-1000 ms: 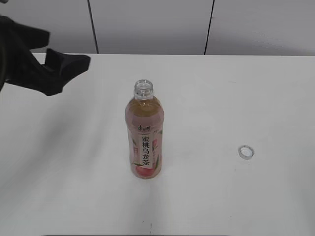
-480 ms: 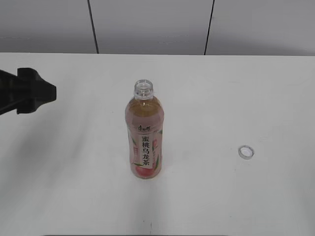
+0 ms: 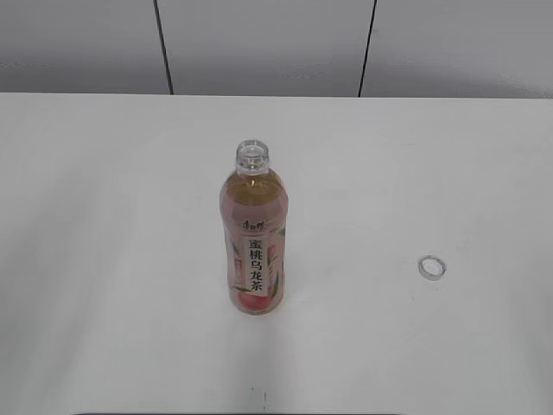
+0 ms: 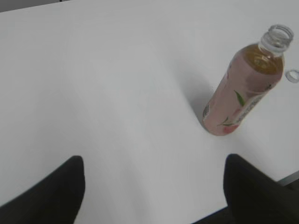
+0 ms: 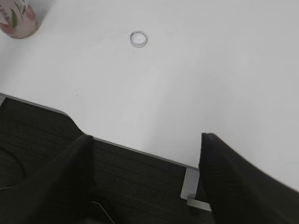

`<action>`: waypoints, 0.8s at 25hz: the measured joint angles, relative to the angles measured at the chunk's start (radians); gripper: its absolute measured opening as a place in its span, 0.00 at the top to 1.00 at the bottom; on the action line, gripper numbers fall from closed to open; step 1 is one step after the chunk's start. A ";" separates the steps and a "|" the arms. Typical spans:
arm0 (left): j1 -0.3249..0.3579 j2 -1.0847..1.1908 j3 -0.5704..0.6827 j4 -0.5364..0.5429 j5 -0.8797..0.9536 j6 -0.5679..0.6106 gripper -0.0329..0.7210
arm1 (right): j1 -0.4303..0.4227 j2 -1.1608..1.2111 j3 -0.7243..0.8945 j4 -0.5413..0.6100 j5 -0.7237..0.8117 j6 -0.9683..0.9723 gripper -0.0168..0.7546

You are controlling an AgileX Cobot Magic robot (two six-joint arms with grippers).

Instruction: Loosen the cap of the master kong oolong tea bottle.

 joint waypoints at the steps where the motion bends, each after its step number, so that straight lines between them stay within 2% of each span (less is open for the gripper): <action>1: 0.000 -0.048 0.000 -0.011 0.035 0.029 0.24 | 0.000 0.000 0.002 0.001 0.000 0.000 0.29; 8: -0.001 -0.282 0.000 -0.083 0.294 0.240 0.24 | 0.000 0.000 0.015 0.001 -0.022 0.000 0.29; 15: -0.001 -0.314 0.031 -0.143 0.388 0.266 0.24 | 0.000 0.000 0.049 0.016 -0.114 0.000 0.29; 20: -0.001 -0.314 0.053 -0.144 0.293 0.273 0.24 | 0.000 0.000 0.049 0.016 -0.120 0.000 0.29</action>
